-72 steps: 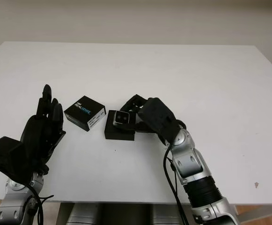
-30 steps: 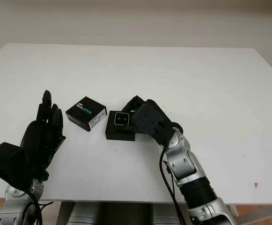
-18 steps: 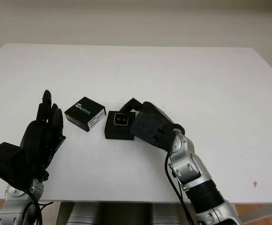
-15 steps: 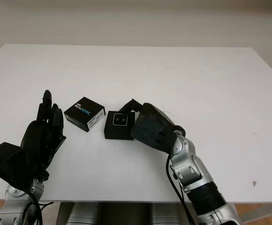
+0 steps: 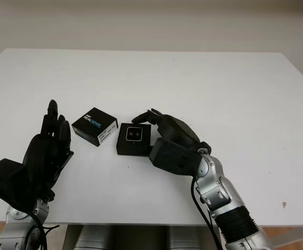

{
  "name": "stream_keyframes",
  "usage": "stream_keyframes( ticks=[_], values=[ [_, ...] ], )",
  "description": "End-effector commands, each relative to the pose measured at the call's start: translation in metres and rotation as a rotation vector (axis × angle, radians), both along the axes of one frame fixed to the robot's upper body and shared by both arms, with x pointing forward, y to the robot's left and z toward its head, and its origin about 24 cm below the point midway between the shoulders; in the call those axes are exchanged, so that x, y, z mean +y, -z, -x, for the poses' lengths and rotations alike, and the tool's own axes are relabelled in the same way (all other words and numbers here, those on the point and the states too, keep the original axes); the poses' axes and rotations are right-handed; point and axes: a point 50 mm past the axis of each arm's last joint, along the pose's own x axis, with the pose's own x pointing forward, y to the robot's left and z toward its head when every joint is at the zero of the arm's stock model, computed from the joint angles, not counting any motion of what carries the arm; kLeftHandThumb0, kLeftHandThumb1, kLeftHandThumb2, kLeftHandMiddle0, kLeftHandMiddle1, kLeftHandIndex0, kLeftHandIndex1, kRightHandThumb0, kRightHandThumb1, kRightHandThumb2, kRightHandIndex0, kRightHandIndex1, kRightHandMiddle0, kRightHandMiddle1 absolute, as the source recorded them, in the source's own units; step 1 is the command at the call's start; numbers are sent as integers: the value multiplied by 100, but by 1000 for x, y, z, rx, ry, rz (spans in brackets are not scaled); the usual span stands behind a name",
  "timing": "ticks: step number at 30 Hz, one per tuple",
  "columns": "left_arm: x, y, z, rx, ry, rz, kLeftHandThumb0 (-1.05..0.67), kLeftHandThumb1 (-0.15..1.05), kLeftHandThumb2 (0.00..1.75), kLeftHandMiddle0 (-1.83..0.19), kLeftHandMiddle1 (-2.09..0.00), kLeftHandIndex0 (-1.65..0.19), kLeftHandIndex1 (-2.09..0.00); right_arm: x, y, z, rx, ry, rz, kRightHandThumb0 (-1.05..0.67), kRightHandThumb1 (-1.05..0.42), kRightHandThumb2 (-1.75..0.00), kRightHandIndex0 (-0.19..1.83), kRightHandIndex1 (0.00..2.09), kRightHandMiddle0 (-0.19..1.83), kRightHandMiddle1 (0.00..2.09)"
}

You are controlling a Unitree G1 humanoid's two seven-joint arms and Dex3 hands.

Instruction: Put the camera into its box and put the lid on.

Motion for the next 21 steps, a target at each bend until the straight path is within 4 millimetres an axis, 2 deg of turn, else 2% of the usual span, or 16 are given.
stream_keyframes(
  ticks=[1,5,13,16,21],
  values=[
    [-1,-3,1,-18,8,0,-75,105,65,19,0,19,0,-5,-8,-2,-64,7,4,-66,-92,-6,7,3,13,42],
    [-2,-3,0,-17,5,-1,-76,105,64,19,0,19,0,-10,-26,-9,-193,20,-16,-64,-91,-5,7,4,14,36],
    [-2,-4,0,-21,4,2,-74,105,64,19,0,19,0,-16,-50,-21,-276,48,-77,-59,-89,-5,10,6,16,33],
    [-1,-5,0,-22,5,2,-75,105,64,19,0,19,0,-17,-50,-21,-286,33,-68,-59,-90,-6,10,6,15,33],
    [0,-5,0,-25,5,-4,-75,105,64,19,0,19,0,-11,-37,-11,-280,-99,96,-67,-103,-11,3,3,12,30]
  ],
)
